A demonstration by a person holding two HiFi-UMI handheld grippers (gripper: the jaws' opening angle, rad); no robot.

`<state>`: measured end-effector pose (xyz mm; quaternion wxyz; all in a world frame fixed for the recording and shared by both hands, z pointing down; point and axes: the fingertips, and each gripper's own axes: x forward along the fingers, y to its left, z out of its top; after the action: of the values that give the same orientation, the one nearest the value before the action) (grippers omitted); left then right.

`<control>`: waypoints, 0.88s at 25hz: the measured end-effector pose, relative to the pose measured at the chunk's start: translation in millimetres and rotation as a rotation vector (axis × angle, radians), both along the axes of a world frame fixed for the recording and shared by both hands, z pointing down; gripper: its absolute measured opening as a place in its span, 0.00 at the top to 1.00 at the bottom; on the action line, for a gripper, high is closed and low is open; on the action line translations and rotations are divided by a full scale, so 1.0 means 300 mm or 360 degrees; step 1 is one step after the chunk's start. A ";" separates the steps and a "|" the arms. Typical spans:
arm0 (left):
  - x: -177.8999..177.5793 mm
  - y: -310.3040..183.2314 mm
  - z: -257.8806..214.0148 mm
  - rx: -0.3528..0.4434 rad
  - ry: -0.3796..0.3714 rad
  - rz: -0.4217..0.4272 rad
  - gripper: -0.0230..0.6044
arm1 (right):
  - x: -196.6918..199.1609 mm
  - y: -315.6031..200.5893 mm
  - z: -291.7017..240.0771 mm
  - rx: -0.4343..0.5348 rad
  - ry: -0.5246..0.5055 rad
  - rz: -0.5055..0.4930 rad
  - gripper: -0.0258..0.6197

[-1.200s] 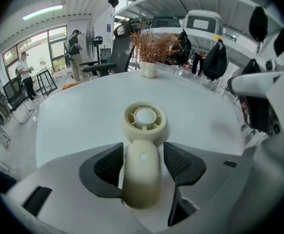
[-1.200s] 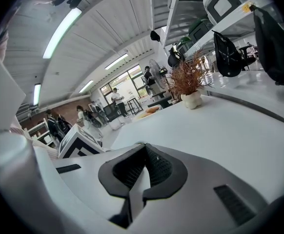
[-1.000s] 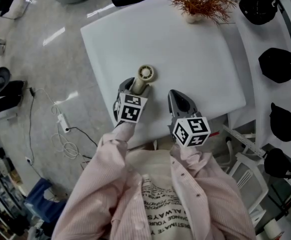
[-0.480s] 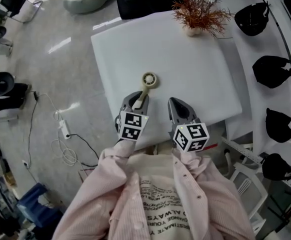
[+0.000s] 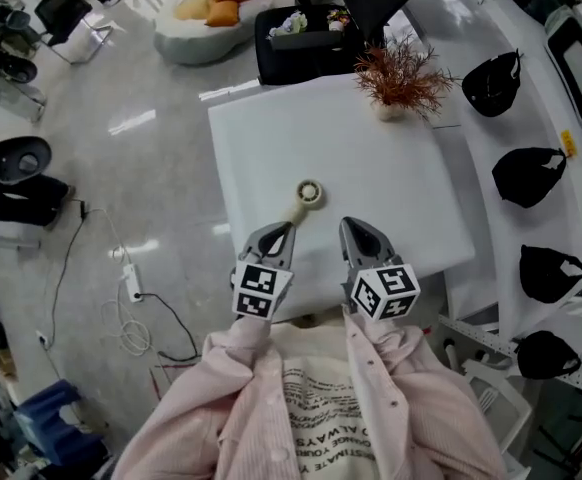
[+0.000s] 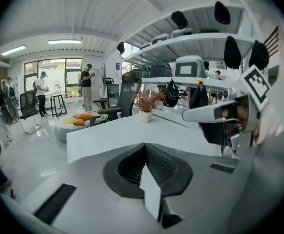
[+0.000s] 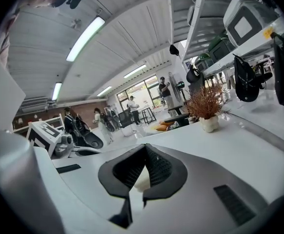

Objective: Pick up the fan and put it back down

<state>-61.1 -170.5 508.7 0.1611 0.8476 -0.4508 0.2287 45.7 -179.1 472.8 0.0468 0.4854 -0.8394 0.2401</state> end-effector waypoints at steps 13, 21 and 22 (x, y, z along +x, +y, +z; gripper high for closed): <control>-0.143 0.033 -0.292 0.0277 0.0221 -0.0166 0.96 | -0.031 0.007 -0.196 0.0216 -0.0034 -0.0155 0.96; -0.237 0.031 -0.416 0.0468 0.0337 -0.0318 0.96 | 0.001 -0.019 -0.287 0.0336 -0.0011 -0.0148 0.96; -0.247 0.031 -0.429 0.0485 0.0342 -0.0334 0.96 | 0.007 -0.023 -0.299 0.0350 -0.0014 -0.0145 0.96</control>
<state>-135.1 -161.1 379.9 0.1011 0.8300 -0.5463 0.0481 47.7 -185.9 383.0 0.0005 0.4479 -0.8820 0.1463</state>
